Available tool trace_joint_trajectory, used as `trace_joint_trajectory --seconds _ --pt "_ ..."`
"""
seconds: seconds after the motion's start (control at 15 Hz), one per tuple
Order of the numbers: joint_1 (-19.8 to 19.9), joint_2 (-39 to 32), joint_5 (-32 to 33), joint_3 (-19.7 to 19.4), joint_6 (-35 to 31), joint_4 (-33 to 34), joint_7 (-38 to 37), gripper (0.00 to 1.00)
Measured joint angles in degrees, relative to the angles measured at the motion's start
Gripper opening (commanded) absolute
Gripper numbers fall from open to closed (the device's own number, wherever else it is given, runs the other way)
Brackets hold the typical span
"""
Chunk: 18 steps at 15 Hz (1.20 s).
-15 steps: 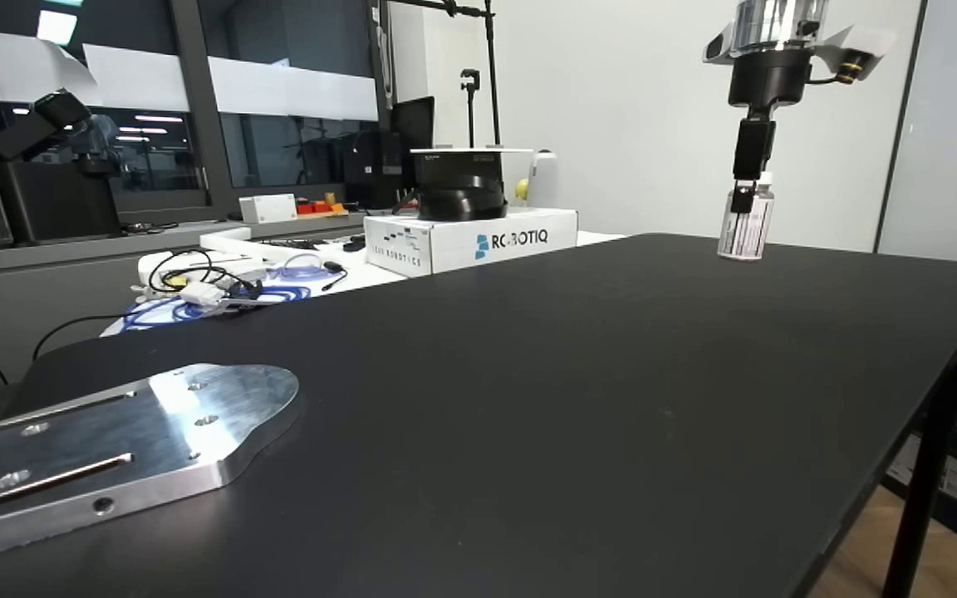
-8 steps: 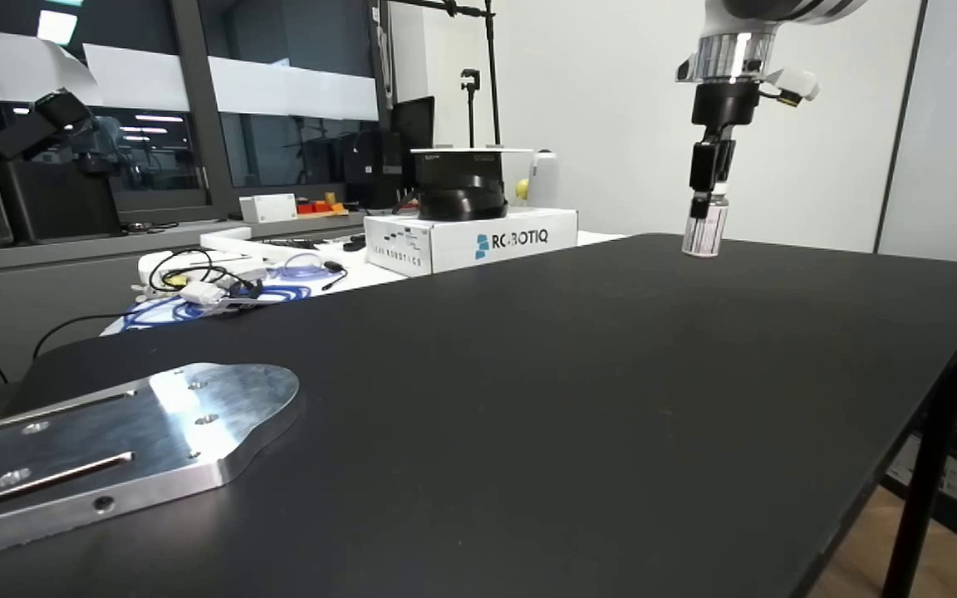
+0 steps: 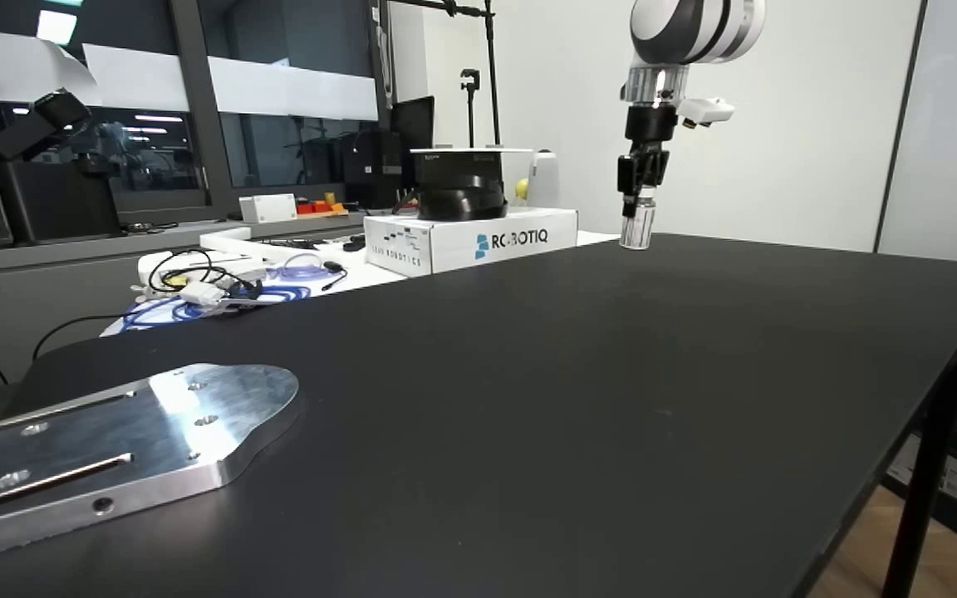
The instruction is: Move the bottle forward
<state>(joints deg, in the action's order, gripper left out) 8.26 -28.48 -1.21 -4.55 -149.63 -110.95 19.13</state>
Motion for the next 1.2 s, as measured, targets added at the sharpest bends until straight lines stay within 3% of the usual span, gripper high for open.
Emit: trace_joint_trajectory --seconds 0.27,0.6,0.67,0.73,0.93,1.2 --pt "-0.2 -5.9 -0.1 3.0 5.8 9.9 -1.1 0.31" --pt "-1.1 -10.8 -0.1 5.3 10.2 14.9 -1.2 0.31" --pt "-1.2 -11.4 0.0 5.5 10.7 15.4 -1.2 0.81" --pt "-1.3 -11.9 0.0 5.5 11.2 15.8 -1.2 0.81" --pt "-1.5 -12.3 0.0 5.6 12.3 16.9 -1.2 0.98" --pt "-1.8 -10.2 0.0 6.4 12.4 17.3 -1.2 1.00"
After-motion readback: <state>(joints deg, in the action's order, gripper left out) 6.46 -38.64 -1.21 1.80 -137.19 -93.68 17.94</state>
